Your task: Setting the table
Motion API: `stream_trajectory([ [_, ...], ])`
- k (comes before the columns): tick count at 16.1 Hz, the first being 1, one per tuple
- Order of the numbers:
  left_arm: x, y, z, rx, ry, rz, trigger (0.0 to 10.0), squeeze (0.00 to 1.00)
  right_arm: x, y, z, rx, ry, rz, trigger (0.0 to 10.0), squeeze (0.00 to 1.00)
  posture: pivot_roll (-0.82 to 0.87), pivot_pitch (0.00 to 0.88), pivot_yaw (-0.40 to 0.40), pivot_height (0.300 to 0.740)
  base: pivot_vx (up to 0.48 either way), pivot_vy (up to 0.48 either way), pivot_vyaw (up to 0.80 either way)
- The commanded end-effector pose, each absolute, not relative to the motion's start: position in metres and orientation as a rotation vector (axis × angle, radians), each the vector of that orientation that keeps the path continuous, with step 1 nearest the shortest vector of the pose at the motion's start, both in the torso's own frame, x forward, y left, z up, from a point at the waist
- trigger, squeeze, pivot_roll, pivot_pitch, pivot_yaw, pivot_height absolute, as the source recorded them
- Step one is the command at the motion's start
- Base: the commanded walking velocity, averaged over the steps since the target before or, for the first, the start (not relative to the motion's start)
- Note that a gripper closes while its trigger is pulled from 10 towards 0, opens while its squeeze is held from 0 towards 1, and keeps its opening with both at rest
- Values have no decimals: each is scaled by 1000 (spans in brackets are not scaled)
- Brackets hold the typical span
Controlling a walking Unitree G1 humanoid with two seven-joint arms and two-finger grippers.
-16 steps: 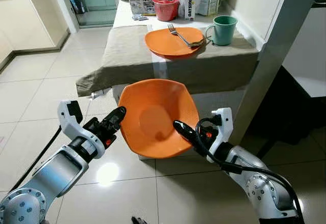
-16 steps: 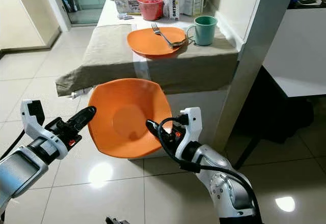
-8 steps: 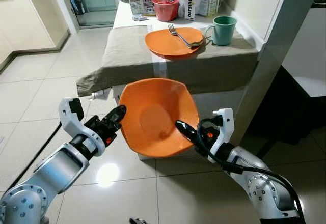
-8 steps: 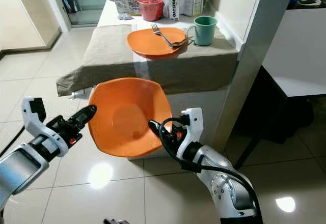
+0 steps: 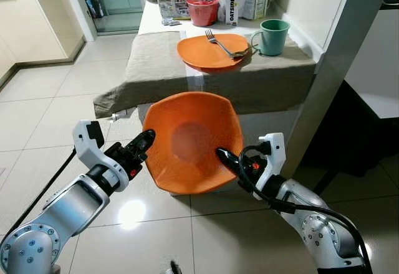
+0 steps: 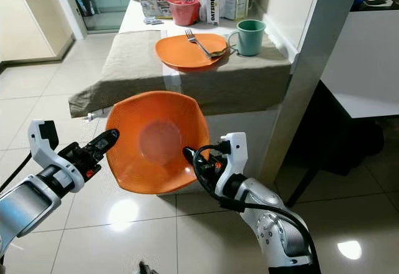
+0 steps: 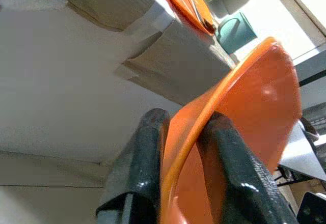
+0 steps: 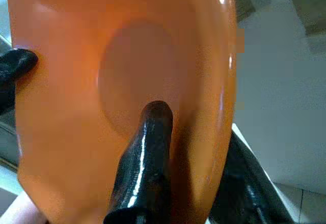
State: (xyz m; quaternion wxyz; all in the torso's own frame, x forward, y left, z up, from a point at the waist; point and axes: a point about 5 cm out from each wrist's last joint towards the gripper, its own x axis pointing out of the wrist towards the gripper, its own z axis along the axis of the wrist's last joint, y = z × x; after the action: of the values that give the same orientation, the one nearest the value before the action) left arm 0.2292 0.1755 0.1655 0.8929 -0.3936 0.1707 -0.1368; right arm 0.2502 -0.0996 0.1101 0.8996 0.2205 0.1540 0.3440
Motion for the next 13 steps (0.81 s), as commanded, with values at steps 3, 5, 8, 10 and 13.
stream_trajectory([
  [3, 232, 175, 173, -789, 314, -319, 10000, 1000, 246, -91, 110, 443, 329, 753, 0, 0, -96, 11, 111, 740, 0, 0, 0],
  [5, 233, 178, 172, -760, 319, -318, 10000, 1000, 246, -92, 109, 444, 331, 751, 0, 0, -96, 13, 111, 740, 0, 0, 0],
  [8, 232, 190, 168, -666, 330, -317, 10000, 1000, 246, -92, 109, 445, 331, 748, 0, 0, -94, 14, 113, 740, 0, 0, 0],
  [10, 231, 204, 159, -589, 353, -295, 10000, 1000, 246, -92, 109, 447, 330, 746, 0, 0, -90, 14, 115, 740, 0, 0, 0],
  [13, 228, 222, 141, -527, 405, -238, 10000, 0, 246, -91, 108, 448, 329, 746, 0, 0, -89, 14, 113, 740, 0, 0, 0],
])
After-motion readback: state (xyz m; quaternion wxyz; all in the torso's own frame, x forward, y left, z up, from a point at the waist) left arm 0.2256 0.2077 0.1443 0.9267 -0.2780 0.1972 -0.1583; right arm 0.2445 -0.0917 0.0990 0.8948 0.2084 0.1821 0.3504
